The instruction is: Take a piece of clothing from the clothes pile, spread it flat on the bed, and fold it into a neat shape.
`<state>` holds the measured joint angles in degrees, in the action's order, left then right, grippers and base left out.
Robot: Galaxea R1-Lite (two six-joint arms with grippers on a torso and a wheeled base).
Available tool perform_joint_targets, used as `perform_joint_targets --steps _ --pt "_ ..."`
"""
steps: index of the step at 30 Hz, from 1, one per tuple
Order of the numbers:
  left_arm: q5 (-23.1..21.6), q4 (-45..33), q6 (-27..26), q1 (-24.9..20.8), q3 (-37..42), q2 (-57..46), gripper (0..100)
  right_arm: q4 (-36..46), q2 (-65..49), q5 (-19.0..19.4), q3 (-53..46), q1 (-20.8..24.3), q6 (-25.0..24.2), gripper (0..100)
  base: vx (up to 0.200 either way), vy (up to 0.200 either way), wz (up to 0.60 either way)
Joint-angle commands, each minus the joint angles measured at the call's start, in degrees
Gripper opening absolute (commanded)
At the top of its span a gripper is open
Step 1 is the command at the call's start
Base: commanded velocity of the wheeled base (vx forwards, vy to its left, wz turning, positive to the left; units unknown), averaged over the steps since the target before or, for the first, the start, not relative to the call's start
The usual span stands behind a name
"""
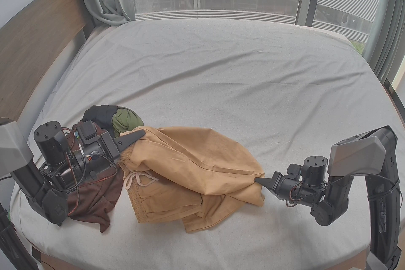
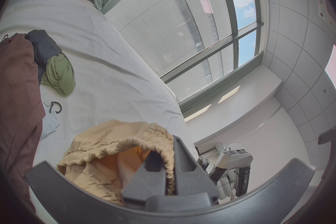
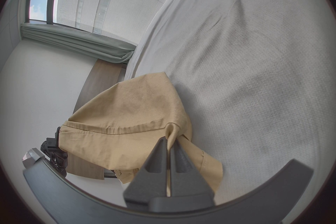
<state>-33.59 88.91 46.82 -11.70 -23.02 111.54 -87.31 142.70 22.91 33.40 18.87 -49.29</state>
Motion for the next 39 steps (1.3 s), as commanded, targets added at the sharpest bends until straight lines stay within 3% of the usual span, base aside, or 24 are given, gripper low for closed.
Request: perform_joint_targets --steps 1,9,13,18,24,30,31,39 --pt "0.0 0.0 0.0 0.1 -0.1 1.0 0 -0.1 -2.3 0.0 -1.2 -0.9 0.2 0 0.0 0.0 0.0" --pt "0.4 0.0 -2.3 0.2 -0.8 3.9 0 1.4 -12.8 0.2 -5.5 -1.7 3.8 0 0.0 0.0 0.0" --pt "0.5 0.0 -2.8 0.1 -0.9 4.9 0 6.4 -17.0 0.3 -7.5 -0.2 6.6 0 0.0 0.0 0.0" --pt "0.5 0.0 -3.1 0.2 -1.2 5.7 0 5.5 -14.4 0.2 -9.5 5.1 8.6 0 0.0 0.0 0.0" --pt "0.5 0.0 -3.9 1.2 -1.3 6.0 0 -1.1 -8.5 0.9 -12.4 7.2 10.3 0 0.0 0.0 0.0" --pt "0.5 0.0 -3.9 1.7 -1.6 6.0 0 -1.1 -5.9 2.1 -13.5 7.8 11.7 0 0.0 0.0 0.0" --pt "0.5 0.0 -3.9 1.9 -1.6 5.9 0 -1.1 -5.9 2.3 -13.7 7.8 11.7 100 0.0 0.0 0.0" --pt "0.4 0.0 -3.9 2.8 -1.8 5.7 0 -1.2 -7.3 2.4 -13.3 5.3 12.4 100 0.0 0.0 0.0"
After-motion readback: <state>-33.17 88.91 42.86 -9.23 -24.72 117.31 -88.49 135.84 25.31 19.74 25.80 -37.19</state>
